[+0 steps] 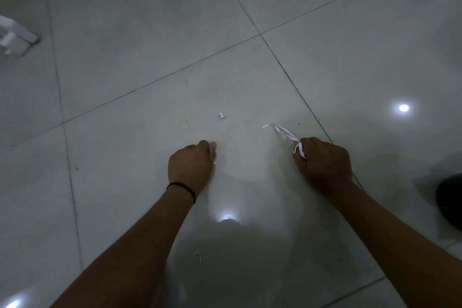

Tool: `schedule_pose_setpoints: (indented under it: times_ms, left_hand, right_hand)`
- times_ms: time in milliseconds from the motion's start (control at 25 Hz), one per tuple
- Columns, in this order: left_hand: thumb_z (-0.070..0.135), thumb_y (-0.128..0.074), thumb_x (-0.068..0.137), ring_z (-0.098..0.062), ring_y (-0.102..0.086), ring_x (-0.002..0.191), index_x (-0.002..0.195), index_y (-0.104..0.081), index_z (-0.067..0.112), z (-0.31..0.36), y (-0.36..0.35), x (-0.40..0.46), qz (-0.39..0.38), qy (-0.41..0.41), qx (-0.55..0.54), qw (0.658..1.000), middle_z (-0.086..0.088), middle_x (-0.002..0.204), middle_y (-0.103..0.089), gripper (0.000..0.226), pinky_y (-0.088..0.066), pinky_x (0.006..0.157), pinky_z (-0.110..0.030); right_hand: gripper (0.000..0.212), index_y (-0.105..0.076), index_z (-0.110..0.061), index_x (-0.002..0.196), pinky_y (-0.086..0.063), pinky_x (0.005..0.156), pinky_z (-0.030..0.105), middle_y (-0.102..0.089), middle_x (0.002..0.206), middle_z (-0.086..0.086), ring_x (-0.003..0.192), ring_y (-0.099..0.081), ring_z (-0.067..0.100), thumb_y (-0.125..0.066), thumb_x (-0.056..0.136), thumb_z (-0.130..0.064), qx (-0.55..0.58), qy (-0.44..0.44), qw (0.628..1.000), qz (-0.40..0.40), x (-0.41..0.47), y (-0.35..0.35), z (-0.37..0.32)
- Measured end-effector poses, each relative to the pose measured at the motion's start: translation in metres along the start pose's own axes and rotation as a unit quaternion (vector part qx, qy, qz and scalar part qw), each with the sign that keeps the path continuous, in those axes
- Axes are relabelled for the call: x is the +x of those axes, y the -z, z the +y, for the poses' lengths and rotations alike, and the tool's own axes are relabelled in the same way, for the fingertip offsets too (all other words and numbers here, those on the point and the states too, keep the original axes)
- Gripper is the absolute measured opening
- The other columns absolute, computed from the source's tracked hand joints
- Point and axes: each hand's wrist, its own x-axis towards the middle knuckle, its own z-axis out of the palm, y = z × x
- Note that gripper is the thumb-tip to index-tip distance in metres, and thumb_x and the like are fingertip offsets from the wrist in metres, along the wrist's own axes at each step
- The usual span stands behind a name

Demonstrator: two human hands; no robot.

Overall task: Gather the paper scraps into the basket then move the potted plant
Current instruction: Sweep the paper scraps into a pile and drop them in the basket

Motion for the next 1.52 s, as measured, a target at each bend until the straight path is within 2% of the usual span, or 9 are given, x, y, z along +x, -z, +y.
schedule_pose_setpoints:
  times_ms: [160,280,440,560,760,1040,1200,1320,1520]
  left_hand:
    - [0.038,-0.030,0.090,-0.030,-0.061,0.059,0.066,-0.059,0.016,-0.015,0.000,0.004,-0.016,-0.022,-0.068,0.997,-0.002,0.063,-0.068,0.043,-0.046,0.055,-0.034]
    - [0.043,-0.025,0.092,-0.026,-0.057,0.053,0.064,-0.057,0.015,-0.025,0.001,-0.011,0.035,0.010,-0.131,0.991,-0.003,0.060,-0.065,0.051,-0.047,0.053,-0.036]
    - [0.046,-0.027,0.091,-0.033,-0.057,0.054,0.065,-0.050,0.015,-0.012,0.007,-0.027,0.051,0.018,-0.095,0.994,-0.007,0.055,-0.059,0.045,-0.031,0.050,-0.027]
    - [0.059,-0.039,0.095,-0.029,-0.061,0.058,0.072,-0.045,0.018,-0.006,0.013,-0.028,0.019,0.023,-0.078,0.996,0.004,0.055,-0.054,0.047,-0.031,0.052,-0.027]
    - [0.082,-0.047,0.075,-0.017,-0.056,0.053,0.076,-0.044,0.024,-0.005,0.013,-0.037,0.014,0.001,-0.005,1.000,0.009,0.059,-0.056,0.058,-0.033,0.051,-0.023]
    - [0.045,-0.030,0.097,-0.029,-0.053,0.040,0.068,-0.055,0.017,-0.003,0.011,-0.012,-0.029,-0.081,0.074,0.994,-0.005,0.047,-0.055,0.048,-0.040,0.042,-0.027]
    - [0.040,-0.037,0.102,-0.036,-0.060,0.059,0.070,-0.054,0.014,0.004,0.019,0.018,-0.012,-0.019,0.006,1.000,-0.014,0.061,-0.062,0.044,-0.040,0.054,-0.034]
    - [0.045,-0.031,0.104,-0.036,-0.061,0.073,0.072,-0.057,0.015,0.024,0.024,0.055,0.011,-0.025,0.004,1.000,-0.015,0.071,-0.065,0.051,-0.039,0.061,-0.034]
    - [0.061,-0.029,0.098,-0.034,-0.063,0.089,0.089,-0.067,0.011,0.045,0.024,0.094,-0.049,0.019,0.030,0.998,-0.014,0.089,-0.067,0.064,-0.042,0.070,-0.036]
  right_hand:
    - [0.030,-0.056,-0.019,0.071,-0.035,0.047,0.033,-0.056,0.063,0.006,0.054,-0.058,0.028,-0.050,0.098,-0.030,-0.009,-0.005,1.000,0.002,-0.001,-0.001,0.000]
    - [0.029,-0.057,-0.018,0.072,-0.035,0.046,0.033,-0.056,0.063,0.006,0.054,-0.058,0.029,-0.051,0.097,-0.029,-0.004,-0.006,1.000,0.006,-0.001,0.000,-0.001]
    - [0.030,-0.054,-0.018,0.070,-0.037,0.046,0.034,-0.055,0.063,0.006,0.054,-0.058,0.031,-0.051,0.098,-0.029,0.006,-0.003,1.000,0.007,-0.001,0.001,-0.001]
    - [0.031,-0.052,-0.019,0.069,-0.036,0.047,0.035,-0.055,0.062,0.006,0.054,-0.057,0.031,-0.050,0.099,-0.029,0.012,0.004,1.000,0.013,-0.001,0.001,0.000]
    - [0.031,-0.053,-0.019,0.070,-0.036,0.046,0.035,-0.054,0.062,0.006,0.053,-0.057,0.031,-0.049,0.099,-0.029,0.020,0.001,1.000,0.013,-0.002,0.001,0.001]
    - [0.031,-0.056,-0.019,0.073,-0.036,0.046,0.035,-0.054,0.064,0.005,0.054,-0.057,0.029,-0.047,0.100,-0.031,0.016,0.008,1.000,0.000,-0.003,0.001,0.002]
    - [0.031,-0.054,-0.019,0.071,-0.034,0.045,0.034,-0.053,0.063,0.005,0.053,-0.056,0.029,-0.049,0.099,-0.030,0.010,0.010,1.000,-0.007,-0.002,0.000,0.001]
    - [0.031,-0.052,-0.019,0.070,-0.031,0.045,0.032,-0.051,0.062,0.005,0.051,-0.055,0.028,-0.050,0.098,-0.030,0.014,0.011,1.000,-0.011,-0.001,0.001,0.002]
    - [0.031,-0.050,-0.020,0.068,-0.031,0.045,0.031,-0.051,0.063,0.004,0.052,-0.055,0.027,-0.052,0.097,-0.032,0.022,0.005,0.999,-0.029,0.000,0.001,0.004]
